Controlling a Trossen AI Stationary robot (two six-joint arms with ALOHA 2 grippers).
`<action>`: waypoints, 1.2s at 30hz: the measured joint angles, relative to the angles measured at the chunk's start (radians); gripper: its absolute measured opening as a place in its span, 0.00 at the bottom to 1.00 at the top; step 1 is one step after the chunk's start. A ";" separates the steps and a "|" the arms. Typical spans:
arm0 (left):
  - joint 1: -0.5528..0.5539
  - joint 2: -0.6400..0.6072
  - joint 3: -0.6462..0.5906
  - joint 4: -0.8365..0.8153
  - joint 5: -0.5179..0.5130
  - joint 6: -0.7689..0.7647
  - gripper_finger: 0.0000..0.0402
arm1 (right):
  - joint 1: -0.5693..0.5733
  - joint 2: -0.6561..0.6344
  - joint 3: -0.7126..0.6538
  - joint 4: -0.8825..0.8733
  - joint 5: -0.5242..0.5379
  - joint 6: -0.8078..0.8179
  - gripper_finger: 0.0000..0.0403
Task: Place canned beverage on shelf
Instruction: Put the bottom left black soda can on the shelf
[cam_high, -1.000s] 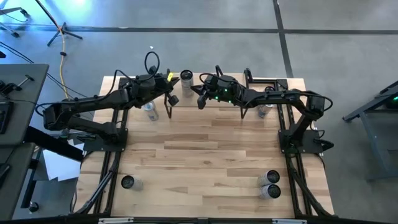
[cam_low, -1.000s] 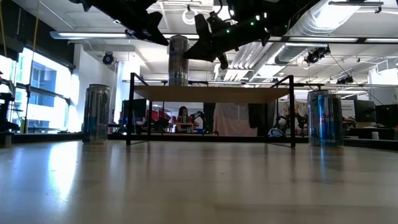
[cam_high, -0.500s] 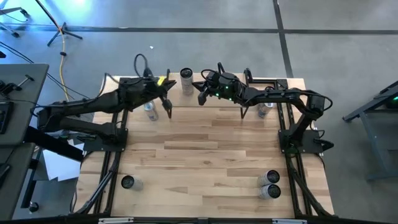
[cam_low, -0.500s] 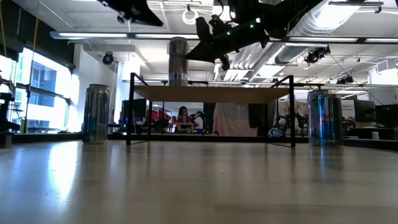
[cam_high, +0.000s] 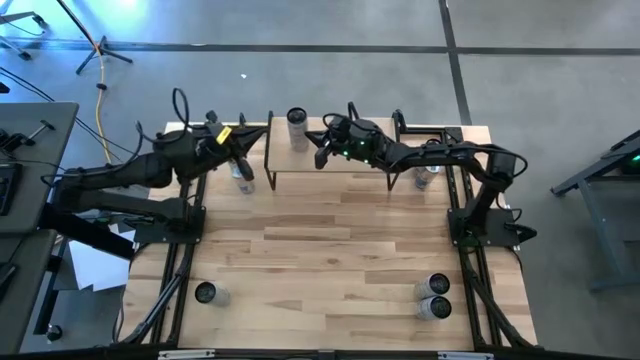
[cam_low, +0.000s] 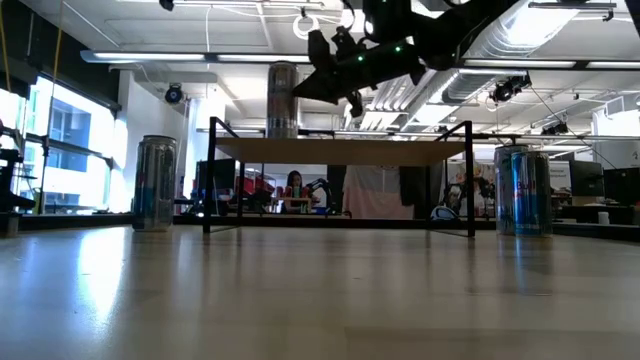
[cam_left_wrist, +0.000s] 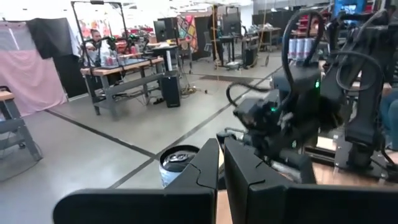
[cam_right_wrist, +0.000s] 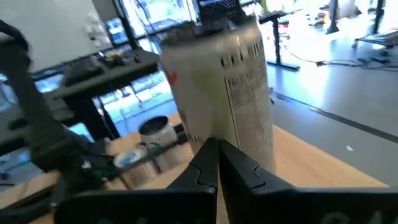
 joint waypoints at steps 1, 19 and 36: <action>-0.005 -0.002 0.000 -0.001 -0.010 0.000 0.00 | 0.000 0.011 0.011 -0.001 0.006 -0.001 0.00; -0.035 -0.003 0.000 -0.002 -0.040 0.002 0.00 | -0.002 0.087 0.235 -0.295 0.015 -0.075 0.00; -0.034 -0.003 0.000 0.000 -0.040 -0.060 0.00 | -0.014 0.085 0.235 -0.343 0.065 -0.097 0.00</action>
